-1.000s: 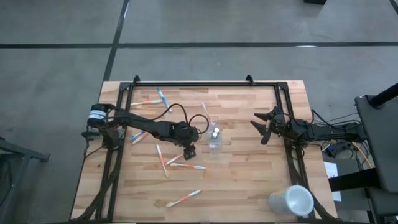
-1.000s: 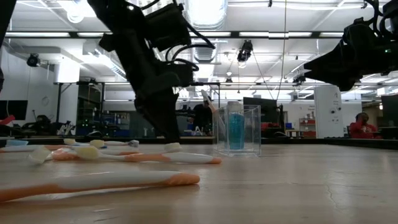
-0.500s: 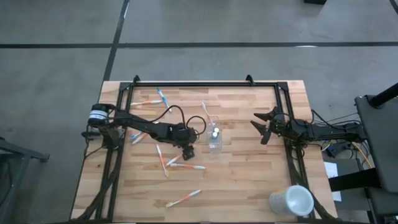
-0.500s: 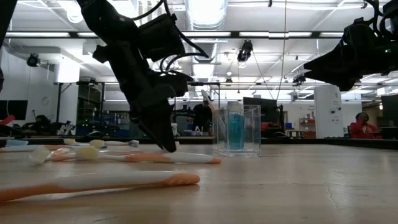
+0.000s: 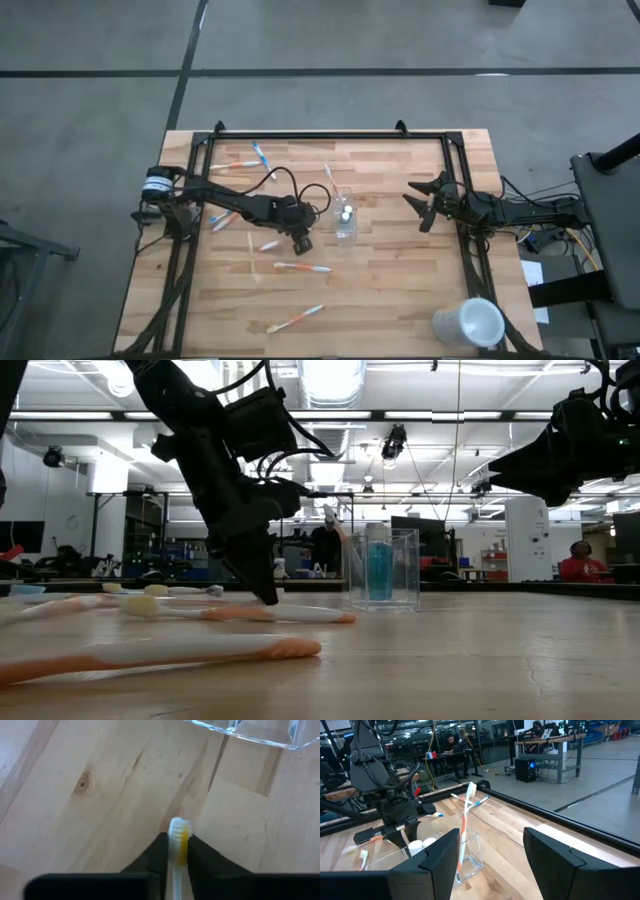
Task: Pick & Place toothbrushing station
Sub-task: Put the orange toothbrush into the transparent organizer
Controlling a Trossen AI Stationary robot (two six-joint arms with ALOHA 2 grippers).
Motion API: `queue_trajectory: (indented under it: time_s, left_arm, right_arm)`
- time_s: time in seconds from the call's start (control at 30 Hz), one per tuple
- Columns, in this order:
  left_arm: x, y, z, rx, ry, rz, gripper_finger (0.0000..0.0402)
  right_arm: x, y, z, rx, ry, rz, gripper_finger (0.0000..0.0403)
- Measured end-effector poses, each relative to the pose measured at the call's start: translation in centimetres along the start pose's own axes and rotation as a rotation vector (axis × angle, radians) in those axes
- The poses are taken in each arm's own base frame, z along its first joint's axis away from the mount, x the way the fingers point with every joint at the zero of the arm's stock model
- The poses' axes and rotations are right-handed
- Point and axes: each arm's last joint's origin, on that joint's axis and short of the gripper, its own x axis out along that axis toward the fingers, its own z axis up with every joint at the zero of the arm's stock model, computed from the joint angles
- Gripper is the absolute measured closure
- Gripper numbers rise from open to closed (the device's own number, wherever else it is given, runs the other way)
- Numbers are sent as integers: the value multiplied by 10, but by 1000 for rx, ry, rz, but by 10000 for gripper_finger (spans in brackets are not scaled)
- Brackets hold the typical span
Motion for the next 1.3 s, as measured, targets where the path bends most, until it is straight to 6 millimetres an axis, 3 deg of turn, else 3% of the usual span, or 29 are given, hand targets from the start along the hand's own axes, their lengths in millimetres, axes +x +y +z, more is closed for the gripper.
queue_trajectory:
  time_s: [0.13, 0.33, 0.5, 0.67, 0.83, 1.07, 1.3]
  left_arm:
    - [-3, 0, 1, -35, -7, -11, 390]
    - [-22, 0, 7, -34, -60, -9, 387]
    - [-62, 1, 21, -28, -231, 7, 391]
    - [-114, 3, 41, 6, -527, -16, 389]
    - [-146, 4, 60, 16, -793, -91, 392]
    - [-148, 9, 69, 0, -1054, -196, 392]
    - [-124, 23, 56, 27, -1322, -203, 392]
  right_arm:
    - [0, 0, 0, 0, 0, 0, 188]
    - [0, 0, 0, 0, -1, 0, 188]
    - [0, 0, 0, 0, 0, 0, 188]
    - [0, 0, 0, 0, 0, -1, 188]
    - [0, 0, 0, 0, -1, 0, 188]
    - [0, 0, 0, 0, 0, 0, 188]
    - [0, 0, 0, 0, 1, 0, 188]
